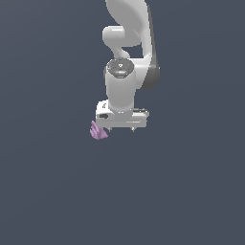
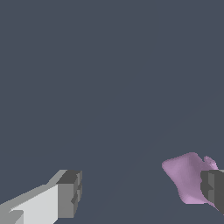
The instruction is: Pick up the object and move it to a goal position.
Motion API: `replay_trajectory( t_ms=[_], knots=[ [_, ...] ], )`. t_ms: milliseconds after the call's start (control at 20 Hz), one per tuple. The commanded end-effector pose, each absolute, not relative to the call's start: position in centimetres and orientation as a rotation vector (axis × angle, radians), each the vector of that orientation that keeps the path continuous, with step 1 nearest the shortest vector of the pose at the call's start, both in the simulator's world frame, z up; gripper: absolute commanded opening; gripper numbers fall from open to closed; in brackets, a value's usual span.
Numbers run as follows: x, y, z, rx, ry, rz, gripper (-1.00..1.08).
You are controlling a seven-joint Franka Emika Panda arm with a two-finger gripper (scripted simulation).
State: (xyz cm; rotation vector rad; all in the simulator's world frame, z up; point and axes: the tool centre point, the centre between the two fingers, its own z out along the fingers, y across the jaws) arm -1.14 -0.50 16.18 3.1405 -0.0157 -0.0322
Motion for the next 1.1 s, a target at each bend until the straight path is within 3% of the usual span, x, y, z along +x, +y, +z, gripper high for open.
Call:
replay_trajectory(
  t_ms=[0,1050],
  knots=[
    [-1.3,-1.0,16.0,3.141,0.008,-0.031,1.0],
    [-5.3,-9.5,12.6,3.105,0.492,-0.012,1.0]
  ],
)
